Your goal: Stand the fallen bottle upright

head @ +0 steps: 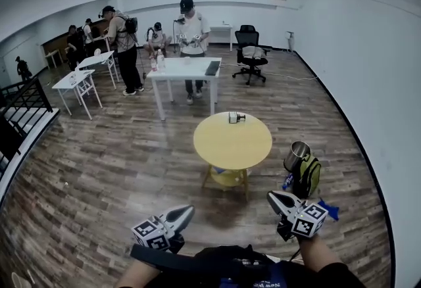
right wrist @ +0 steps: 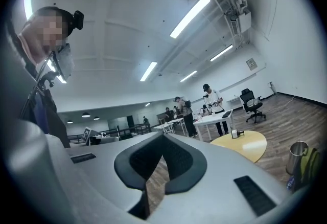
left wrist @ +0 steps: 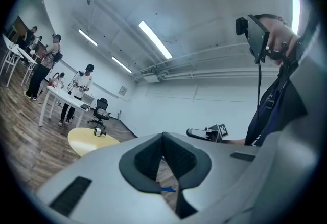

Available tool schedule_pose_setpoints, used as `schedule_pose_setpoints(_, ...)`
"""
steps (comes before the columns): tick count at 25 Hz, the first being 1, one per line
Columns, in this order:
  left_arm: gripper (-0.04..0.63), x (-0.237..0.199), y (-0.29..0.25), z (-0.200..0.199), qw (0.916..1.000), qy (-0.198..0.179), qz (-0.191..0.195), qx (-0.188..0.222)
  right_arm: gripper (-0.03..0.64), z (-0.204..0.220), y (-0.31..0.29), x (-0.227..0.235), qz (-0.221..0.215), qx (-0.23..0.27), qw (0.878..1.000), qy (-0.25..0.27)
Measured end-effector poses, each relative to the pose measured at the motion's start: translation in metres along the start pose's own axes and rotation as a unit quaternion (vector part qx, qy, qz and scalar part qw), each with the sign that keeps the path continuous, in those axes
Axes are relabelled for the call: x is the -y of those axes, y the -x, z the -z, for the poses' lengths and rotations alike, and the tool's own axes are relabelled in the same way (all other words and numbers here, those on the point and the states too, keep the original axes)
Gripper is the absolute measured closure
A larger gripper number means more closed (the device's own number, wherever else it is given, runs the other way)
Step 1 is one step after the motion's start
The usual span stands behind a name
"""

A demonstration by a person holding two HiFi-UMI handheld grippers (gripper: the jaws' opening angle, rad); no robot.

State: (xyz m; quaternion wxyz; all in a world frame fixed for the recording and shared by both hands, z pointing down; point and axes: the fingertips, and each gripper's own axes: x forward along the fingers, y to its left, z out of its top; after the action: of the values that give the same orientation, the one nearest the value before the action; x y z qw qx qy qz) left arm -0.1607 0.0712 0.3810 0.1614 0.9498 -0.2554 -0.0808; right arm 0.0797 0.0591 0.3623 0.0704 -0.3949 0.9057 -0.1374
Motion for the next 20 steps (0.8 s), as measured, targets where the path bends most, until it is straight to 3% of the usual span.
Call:
schedule_pose_setpoints(9,0.589,-0.064,-0.099,0.001,0.9997,-0.001,-0.014,-0.020,0.624,-0.018,-0.035,0.111,0.020,-0.008,1.000,-0.007)
schedule_pose_setpoints(14,0.589,-0.141,-0.131,-0.013,0.9997,0.005,-0.003,-0.025,0.624,-0.026,-0.099,0.154,0.031,-0.004,1.000,-0.005)
schedule_pose_setpoints(20,0.589,-0.246,-0.173,-0.051,0.9980,-0.023,0.023,-0.054,0.624,-0.050,-0.196,0.202,0.055,0.009,0.998,-0.006)
